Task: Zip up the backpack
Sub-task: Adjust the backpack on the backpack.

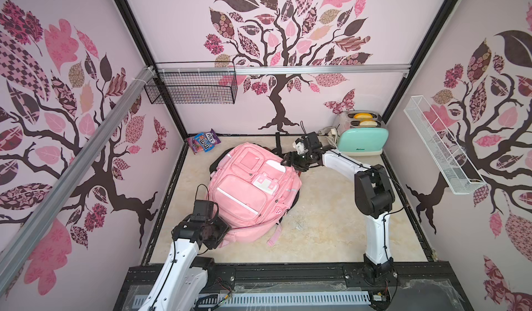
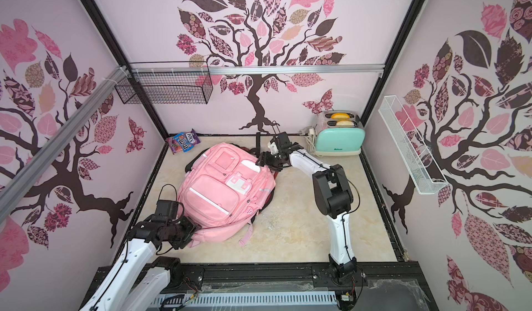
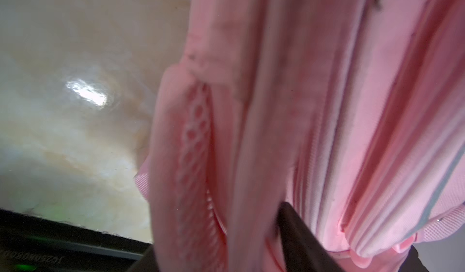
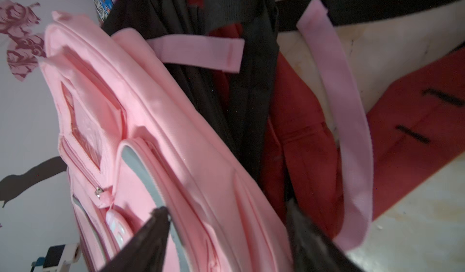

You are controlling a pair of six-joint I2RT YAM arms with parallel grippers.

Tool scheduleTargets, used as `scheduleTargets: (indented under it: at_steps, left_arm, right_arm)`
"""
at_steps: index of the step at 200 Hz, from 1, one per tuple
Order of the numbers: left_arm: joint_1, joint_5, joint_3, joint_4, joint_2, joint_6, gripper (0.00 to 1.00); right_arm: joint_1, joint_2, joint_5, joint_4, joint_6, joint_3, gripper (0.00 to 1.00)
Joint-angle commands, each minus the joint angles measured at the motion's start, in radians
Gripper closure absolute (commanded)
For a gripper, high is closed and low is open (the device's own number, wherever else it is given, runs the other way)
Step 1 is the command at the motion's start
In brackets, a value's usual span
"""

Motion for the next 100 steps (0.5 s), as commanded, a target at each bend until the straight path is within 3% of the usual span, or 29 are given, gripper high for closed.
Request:
scheduleTargets:
  at_steps: [1, 8, 23, 33, 63, 100]
  left_arm:
    - [-0.005, 0.013, -0.012, 0.138, -0.008, -0.045, 1.00]
    - [-0.006, 0.001, -0.007, 0.151, -0.005, -0.047, 1.00]
    - [-0.006, -0.003, 0.011, 0.196, 0.021, -0.042, 1.00]
    - [-0.006, -0.008, 0.029, 0.215, 0.046, -0.031, 1.00]
    - [-0.005, -0.003, 0.094, 0.305, 0.151, -0.017, 1.00]
    - [-0.026, -0.033, 0.286, 0.299, 0.216, 0.018, 1.00]
  right_arm:
    - [0.002, -0.011, 0.016, 0.002, 0.003, 0.010, 0.66]
    - [0.000, -0.018, 0.030, 0.004, 0.011, -0.004, 0.77]
    - [-0.001, -0.037, 0.068, 0.010, 0.021, -0.040, 0.86]
    - [-0.006, -0.047, 0.094, 0.007, 0.024, -0.065, 1.00]
    - [-0.037, -0.105, 0.131, 0.016, 0.057, -0.172, 1.00]
    - [-0.041, -0.256, 0.083, 0.039, 0.062, -0.264, 1.00]
